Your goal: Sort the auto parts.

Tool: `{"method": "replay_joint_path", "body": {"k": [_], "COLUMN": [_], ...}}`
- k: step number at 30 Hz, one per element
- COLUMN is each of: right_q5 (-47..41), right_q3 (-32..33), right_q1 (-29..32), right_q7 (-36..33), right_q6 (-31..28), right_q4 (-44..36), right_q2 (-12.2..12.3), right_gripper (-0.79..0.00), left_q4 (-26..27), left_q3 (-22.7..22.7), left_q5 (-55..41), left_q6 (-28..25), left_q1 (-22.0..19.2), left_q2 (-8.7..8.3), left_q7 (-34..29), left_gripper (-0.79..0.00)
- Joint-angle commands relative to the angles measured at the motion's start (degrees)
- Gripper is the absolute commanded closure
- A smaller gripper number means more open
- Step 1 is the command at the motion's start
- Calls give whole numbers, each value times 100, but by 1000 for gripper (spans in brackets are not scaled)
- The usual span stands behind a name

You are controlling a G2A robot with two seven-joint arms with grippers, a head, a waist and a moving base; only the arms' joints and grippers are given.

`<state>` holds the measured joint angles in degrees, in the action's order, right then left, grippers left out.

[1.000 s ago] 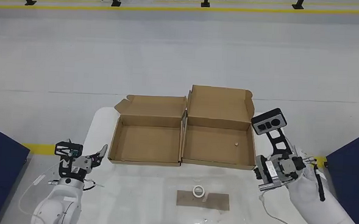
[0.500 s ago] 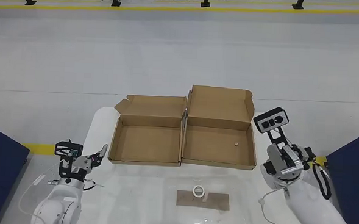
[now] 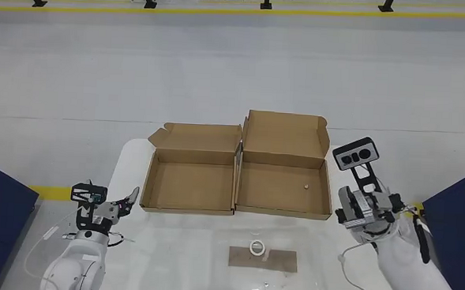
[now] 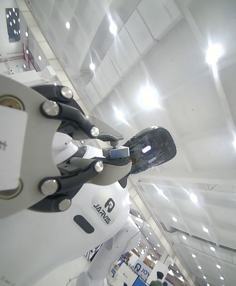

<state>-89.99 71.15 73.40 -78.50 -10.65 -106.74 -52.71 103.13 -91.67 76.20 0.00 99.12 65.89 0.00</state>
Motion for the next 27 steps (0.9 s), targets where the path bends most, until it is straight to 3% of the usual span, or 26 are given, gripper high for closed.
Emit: {"method": "replay_joint_path", "body": {"k": [1,22,27], "right_q5": [83,27,178], "right_q3": [63,219,371], "right_q1": [38,149,248], "right_q7": [40,41,238], "right_q6": [23,107,-155], "right_q4": [-18,-85,-222], "right_q2": [-16,-139,-193], "right_gripper": [0,0,0], "left_q4": [0,0,0], "left_q3": [0,0,0], "left_q5": [0,0,0], "left_q6": [0,0,0], "left_q1": [0,0,0], "left_q2": [0,0,0], "left_q7": [0,0,0], "left_gripper": [-785,-785,-785]}}
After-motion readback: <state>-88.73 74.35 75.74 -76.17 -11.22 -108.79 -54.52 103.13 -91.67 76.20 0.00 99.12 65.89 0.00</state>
